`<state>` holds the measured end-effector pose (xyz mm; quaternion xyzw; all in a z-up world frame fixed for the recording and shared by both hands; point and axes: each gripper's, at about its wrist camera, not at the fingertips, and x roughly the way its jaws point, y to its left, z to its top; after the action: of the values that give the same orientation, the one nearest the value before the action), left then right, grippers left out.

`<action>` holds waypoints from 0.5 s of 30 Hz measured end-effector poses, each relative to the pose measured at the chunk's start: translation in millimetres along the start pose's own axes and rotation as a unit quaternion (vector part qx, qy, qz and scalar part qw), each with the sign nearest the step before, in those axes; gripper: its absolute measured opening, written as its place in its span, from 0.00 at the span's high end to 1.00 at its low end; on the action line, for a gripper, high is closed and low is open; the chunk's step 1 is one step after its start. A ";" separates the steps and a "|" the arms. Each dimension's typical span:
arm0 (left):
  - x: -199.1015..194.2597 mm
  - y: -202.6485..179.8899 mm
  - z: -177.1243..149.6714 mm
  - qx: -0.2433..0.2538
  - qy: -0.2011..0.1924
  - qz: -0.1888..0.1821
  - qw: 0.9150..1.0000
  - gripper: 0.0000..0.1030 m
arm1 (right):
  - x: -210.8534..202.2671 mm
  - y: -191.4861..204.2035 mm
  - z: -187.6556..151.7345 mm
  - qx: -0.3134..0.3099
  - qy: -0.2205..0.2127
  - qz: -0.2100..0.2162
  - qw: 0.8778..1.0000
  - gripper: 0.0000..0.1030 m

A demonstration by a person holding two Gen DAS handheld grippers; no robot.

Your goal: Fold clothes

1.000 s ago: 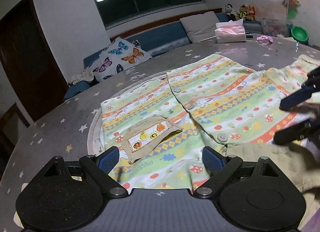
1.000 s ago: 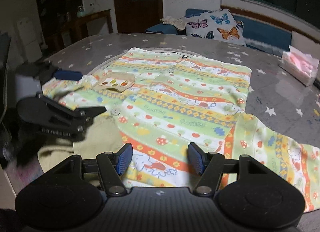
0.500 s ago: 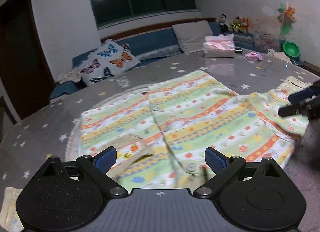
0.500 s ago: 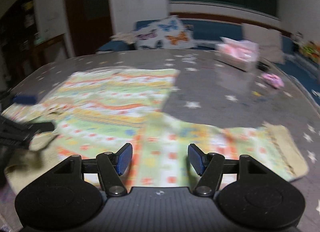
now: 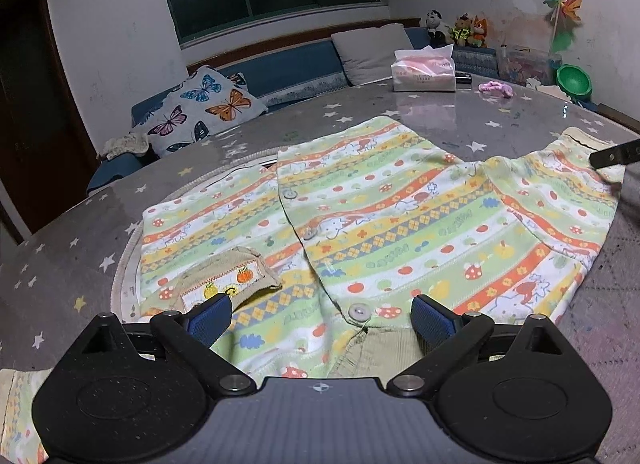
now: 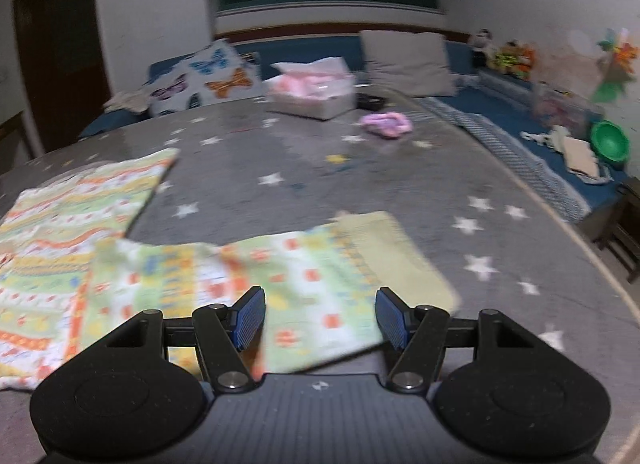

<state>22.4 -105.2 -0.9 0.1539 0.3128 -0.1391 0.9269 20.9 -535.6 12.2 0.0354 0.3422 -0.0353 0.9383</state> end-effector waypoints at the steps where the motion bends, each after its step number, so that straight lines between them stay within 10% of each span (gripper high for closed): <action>1: 0.3 -0.1 0.1 0.000 0.001 0.000 1.000 0.04 | -0.7 -4.0 0.3 0.003 -0.003 -0.010 1.000 0.39; 15: -1.8 0.2 1.2 -0.002 -0.002 0.006 1.000 0.00 | 2.3 -19.9 -2.1 0.016 -0.006 -0.056 0.998 0.53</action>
<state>21.8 -105.2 1.2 0.1535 0.3106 -0.1331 0.9286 19.6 -555.3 8.2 0.0306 0.3370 -0.0937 0.9363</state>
